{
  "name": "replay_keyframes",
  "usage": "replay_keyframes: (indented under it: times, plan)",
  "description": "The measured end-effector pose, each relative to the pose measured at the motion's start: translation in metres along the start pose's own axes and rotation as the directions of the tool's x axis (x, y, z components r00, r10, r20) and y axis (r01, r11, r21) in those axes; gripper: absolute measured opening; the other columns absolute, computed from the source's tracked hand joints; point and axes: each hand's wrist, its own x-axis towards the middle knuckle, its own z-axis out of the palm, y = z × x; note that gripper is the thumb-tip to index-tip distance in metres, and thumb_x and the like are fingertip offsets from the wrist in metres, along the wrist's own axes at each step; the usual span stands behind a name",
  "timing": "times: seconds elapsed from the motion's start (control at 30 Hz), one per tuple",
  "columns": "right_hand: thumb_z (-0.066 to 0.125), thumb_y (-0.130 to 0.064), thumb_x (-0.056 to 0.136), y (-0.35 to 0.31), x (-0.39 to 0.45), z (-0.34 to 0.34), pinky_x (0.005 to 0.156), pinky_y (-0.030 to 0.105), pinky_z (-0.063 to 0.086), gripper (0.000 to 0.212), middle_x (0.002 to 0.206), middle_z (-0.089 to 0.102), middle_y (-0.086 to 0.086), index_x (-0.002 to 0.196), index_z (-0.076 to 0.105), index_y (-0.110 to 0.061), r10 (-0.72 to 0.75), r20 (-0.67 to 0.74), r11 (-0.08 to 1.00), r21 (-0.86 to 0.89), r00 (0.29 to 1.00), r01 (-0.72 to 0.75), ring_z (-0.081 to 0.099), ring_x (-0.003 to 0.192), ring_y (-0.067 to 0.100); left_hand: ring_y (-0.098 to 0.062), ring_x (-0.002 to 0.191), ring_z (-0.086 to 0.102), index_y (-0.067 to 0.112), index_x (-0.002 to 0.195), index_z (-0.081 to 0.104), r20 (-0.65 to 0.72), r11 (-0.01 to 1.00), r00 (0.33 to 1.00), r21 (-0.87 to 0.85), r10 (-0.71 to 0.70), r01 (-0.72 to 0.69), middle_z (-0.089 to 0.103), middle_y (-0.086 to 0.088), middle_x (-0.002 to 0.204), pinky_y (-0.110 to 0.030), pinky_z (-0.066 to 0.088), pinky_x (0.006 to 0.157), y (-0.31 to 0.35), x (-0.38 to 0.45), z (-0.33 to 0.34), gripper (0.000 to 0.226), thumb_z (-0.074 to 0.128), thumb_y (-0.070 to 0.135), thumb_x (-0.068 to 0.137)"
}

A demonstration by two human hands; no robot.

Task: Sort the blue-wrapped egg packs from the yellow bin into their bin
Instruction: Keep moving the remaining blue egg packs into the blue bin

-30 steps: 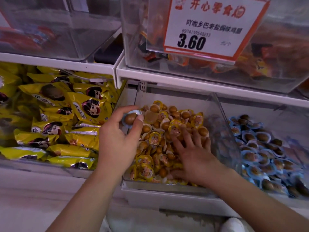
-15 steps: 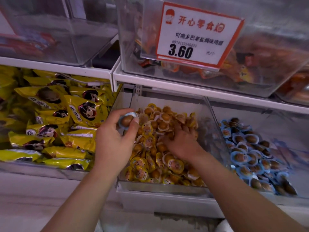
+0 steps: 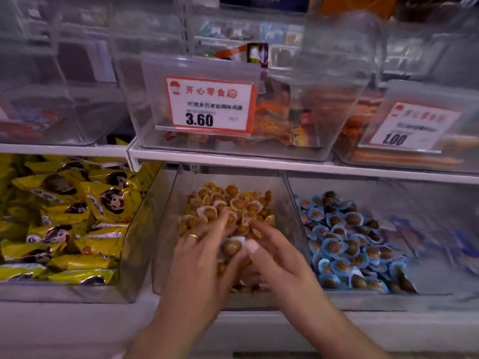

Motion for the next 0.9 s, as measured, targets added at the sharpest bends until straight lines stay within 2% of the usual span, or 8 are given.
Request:
replay_keyframes:
  times: [0.1,0.17,0.27,0.33,0.4,0.57,0.77,0.9]
  plan:
    - [0.072,-0.027,0.087,-0.005,-0.013,-0.023,0.064,0.023,0.058,0.032,0.086,0.075,-0.013,0.114,0.07,-0.042,-0.106,-0.046,0.992,-0.075,0.993,0.103,0.069,0.07,0.005,-0.009,0.136,0.038,0.021,0.158,0.02,0.108,0.993,0.991,-0.095,0.08,-0.07,0.043,0.016,0.148,-0.029,0.036,0.107,0.04,-0.002,0.019,0.082,0.053,0.044,0.086]
    - [0.071,-0.018,0.091,-0.007,-0.013,-0.05,0.053,0.016,0.052,0.025,0.072,0.074,-0.009,0.102,0.074,-0.04,-0.182,-0.189,0.973,-0.174,0.965,0.149,0.068,0.059,0.005,0.001,0.147,0.02,0.039,0.158,0.0,0.25,0.982,0.968,-0.186,0.03,0.018,0.019,0.029,0.159,-0.025,0.029,0.113,0.05,0.011,0.026,0.085,0.046,0.063,0.091]
    - [0.068,-0.022,0.093,0.0,0.008,-0.105,0.054,0.022,0.054,0.016,0.067,0.073,-0.004,0.104,0.072,-0.033,-0.234,-0.438,0.949,-0.296,0.868,0.107,0.071,0.062,0.006,-0.001,0.146,0.019,0.054,0.151,0.013,0.292,1.0,0.956,0.018,-0.018,0.013,0.008,0.035,0.159,-0.035,0.024,0.117,0.02,0.039,0.037,0.071,0.03,0.082,0.088]
    - [0.066,-0.026,0.094,0.016,0.026,-0.139,0.065,0.031,0.057,0.024,0.084,0.075,-0.005,0.117,0.07,-0.026,-0.248,-0.449,0.863,-0.505,0.859,-0.015,0.071,0.077,0.007,-0.017,0.146,0.029,0.042,0.15,0.029,0.274,0.954,0.953,0.295,-0.13,0.046,0.019,0.016,0.163,-0.043,0.03,0.116,-0.019,0.061,0.047,0.067,0.029,0.073,0.091]
    - [0.065,-0.027,0.093,0.04,0.034,-0.159,0.081,0.039,0.054,0.037,0.111,0.071,0.011,0.129,0.066,-0.016,-0.232,-0.386,0.685,-0.716,0.893,-0.131,0.067,0.102,0.028,-0.029,0.15,0.019,0.033,0.154,0.022,0.335,0.864,0.876,0.478,-0.346,0.158,0.013,-0.003,0.166,-0.05,0.026,0.118,-0.054,0.075,0.06,0.075,0.028,0.072,0.091]
    - [0.067,-0.03,0.091,0.074,0.04,-0.162,0.098,0.05,0.048,0.046,0.13,0.062,0.015,0.133,0.062,-0.011,-0.241,-0.345,0.593,-0.792,0.907,-0.143,0.055,0.121,0.038,-0.044,0.15,-0.008,0.044,0.154,-0.01,0.413,0.786,0.711,0.527,-0.569,0.323,-0.022,-0.008,0.164,-0.058,0.006,0.121,-0.07,0.079,0.099,0.112,0.01,0.102,0.061]
    - [0.061,-0.039,0.093,0.073,0.058,-0.152,0.11,0.047,0.038,0.056,0.143,0.053,0.007,0.144,0.052,-0.018,-0.124,-0.265,0.559,-0.815,0.956,-0.153,0.043,0.137,0.029,-0.025,0.152,-0.012,0.071,0.127,-0.032,0.697,0.945,0.686,0.323,-0.209,-0.04,-0.021,0.024,0.158,-0.048,-0.007,0.118,-0.026,0.07,0.109,0.084,0.011,0.103,0.063]
    - [0.065,-0.033,0.091,0.069,0.055,-0.15,0.107,0.049,0.042,0.05,0.137,0.058,0.01,0.137,0.058,-0.015,-0.155,-0.291,0.58,-0.801,0.944,-0.152,0.049,0.131,0.032,-0.025,0.152,-0.016,0.058,0.146,-0.017,0.67,0.885,0.697,0.452,-0.255,-0.111,-0.022,0.018,0.162,-0.062,-0.007,0.118,-0.046,0.074,0.094,0.084,0.008,0.093,0.074]
